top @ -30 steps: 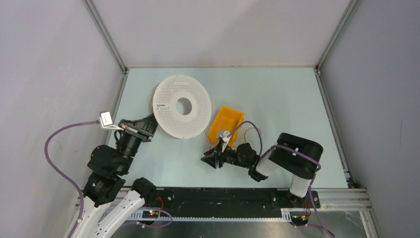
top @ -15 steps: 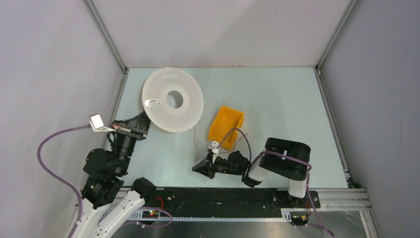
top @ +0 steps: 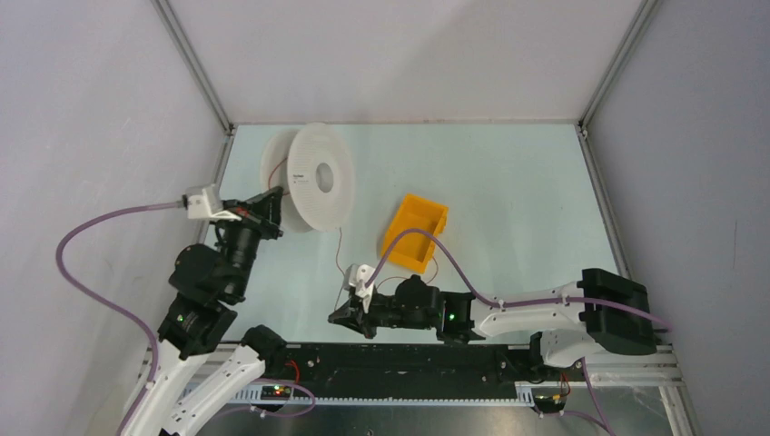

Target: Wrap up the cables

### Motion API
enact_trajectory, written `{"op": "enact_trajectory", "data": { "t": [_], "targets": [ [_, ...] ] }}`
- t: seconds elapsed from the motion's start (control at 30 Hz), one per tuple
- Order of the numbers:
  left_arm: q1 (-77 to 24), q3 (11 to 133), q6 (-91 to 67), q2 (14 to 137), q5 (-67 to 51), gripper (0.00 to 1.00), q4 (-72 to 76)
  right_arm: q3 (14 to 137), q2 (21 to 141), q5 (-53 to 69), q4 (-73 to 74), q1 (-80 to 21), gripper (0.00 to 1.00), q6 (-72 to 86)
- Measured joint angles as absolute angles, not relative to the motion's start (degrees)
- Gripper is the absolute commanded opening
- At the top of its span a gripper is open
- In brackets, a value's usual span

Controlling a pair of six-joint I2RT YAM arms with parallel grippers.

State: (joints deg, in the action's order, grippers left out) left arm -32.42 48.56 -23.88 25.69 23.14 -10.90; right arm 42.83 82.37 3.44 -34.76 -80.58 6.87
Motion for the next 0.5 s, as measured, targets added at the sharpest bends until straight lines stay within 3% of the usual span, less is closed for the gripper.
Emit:
{"op": "enact_trajectory", "data": {
  "t": [0.2, 0.5],
  "targets": [
    [-33.3, 47.6, -15.3, 28.9, 22.8, 0.00, -16.6, 49.6, 77.3, 0.1, -17.8, -82.1, 0.00, 3.0],
    [-35.0, 47.6, -7.0, 27.5, 18.7, 0.00, -25.3, 54.3, 68.3, -1.1, -10.0, -79.8, 0.00, -1.1]
  ]
}}
